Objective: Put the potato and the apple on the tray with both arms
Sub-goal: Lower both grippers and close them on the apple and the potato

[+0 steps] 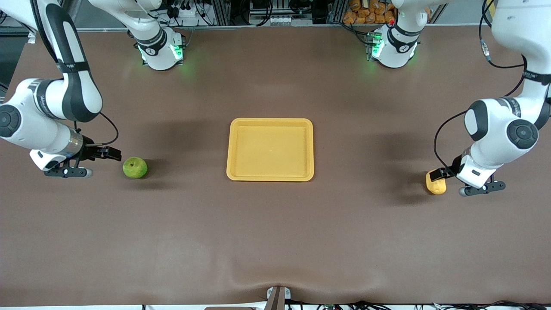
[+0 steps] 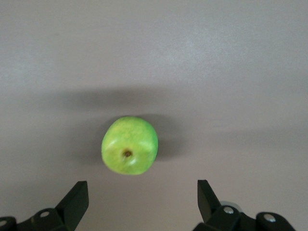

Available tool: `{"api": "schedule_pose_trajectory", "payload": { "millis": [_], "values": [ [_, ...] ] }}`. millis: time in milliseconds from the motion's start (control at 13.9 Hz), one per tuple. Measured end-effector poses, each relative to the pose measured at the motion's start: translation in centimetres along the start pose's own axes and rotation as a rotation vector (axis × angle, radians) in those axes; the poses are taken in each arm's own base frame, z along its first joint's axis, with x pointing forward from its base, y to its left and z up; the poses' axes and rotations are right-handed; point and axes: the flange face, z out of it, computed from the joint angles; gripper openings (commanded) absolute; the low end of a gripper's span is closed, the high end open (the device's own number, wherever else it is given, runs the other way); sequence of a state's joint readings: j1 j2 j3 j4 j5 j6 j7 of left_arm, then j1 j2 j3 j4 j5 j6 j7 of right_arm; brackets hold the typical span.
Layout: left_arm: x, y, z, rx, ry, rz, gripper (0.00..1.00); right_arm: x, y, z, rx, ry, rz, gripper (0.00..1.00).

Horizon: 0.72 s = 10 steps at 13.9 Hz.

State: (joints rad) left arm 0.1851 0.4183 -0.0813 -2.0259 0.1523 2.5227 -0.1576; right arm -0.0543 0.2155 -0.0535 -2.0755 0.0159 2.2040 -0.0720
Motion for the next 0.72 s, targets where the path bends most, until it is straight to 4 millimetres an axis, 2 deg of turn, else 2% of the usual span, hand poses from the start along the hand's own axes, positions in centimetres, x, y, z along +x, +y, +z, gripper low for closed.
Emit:
{"api": "schedule_pose_trajectory", "payload": {
  "millis": [144,287,574,646,718],
  "values": [
    [0.0,-0.9,2.2,0.005,0.009,0.004,1.0,0.1,0.6,1.5,-0.001,0.0,0.008,1.0],
    [-0.2,-1.4,3.6,0.003,0.001,-0.004,1.0,0.1,0.7,2.3,-0.001,-0.005,0.011,1.0],
    [-0.3,-1.0,4.0,-0.001,-0.004,0.001,1.0,0.3,1.2,3.4,-0.002,-0.007,0.019,1.0],
    [-0.3,-1.0,4.0,-0.001,-0.004,0.002,0.93,0.3,1.3,3.5,-0.002,-0.009,0.021,1.0],
    [-0.3,-0.9,4.0,-0.002,-0.004,0.004,0.78,0.3,1.3,3.5,-0.002,-0.008,0.016,1.0]
  ]
}}
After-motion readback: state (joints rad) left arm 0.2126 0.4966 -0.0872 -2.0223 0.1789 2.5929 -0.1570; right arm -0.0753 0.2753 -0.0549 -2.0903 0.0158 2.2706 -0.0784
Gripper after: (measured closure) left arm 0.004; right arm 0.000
